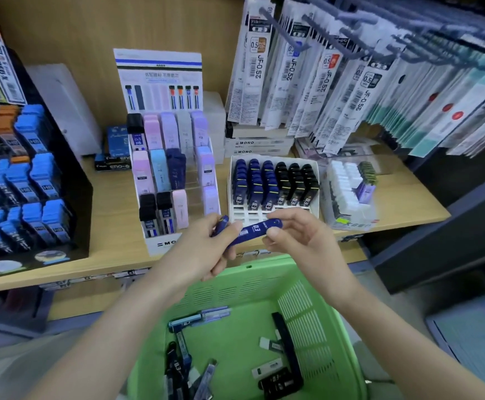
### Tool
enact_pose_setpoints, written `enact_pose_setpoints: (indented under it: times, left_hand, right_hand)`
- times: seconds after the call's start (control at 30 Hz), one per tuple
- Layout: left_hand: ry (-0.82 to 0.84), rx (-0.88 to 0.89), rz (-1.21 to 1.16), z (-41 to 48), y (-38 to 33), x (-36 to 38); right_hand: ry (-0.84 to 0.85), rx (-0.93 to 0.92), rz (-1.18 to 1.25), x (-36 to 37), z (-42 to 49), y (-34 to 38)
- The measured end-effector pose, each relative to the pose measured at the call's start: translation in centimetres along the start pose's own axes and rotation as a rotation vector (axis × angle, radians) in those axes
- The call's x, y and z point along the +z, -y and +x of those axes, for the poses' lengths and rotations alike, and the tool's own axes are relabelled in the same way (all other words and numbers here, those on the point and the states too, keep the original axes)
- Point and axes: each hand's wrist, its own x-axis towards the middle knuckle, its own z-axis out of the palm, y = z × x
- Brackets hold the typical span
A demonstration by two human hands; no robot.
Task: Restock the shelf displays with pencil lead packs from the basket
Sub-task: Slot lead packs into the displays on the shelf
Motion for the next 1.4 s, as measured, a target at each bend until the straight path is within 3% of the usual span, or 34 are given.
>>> enact_pose_setpoints:
  times: [0.2, 0.4, 0.63, 0.83, 1.23, 1.4]
  left_hand:
    - [0.044, 0.045, 0.124, 0.7, 0.1, 1.1]
    - [-0.090, 0.049, 0.095, 2.0, 0.4, 0.9]
    - [-0.167, 0.021, -0.017, 2.5, -0.4, -0.3]
    - [-0.207, -0.015, -0.142, 2.7, -0.7, -1.4]
    - [-0.205, -0.026, -0.176, 2.6, -0.8, -2.1]
    - [-0.202, -0.025, -0.180, 2.6, -0.9, -2.2]
  right_hand:
    - [-0.131, -0.054, -0.092, -1.3, 1.5, -0.2]
    - [-0.234, -0.128, -0.293, -2.3, 4.6, 0.2]
    - [-0.159, -0.249, -0.685, -0.7, 7.7, -0.2]
    - [-0.072, -0.308, -0.817, 0.4, 9.0, -0.6]
    - [0.119, -0.400, -1.114, 0.5, 9.9, 0.2]
    - [0.100, -0.505, -1.193, 1.4, 9.8, 0.0]
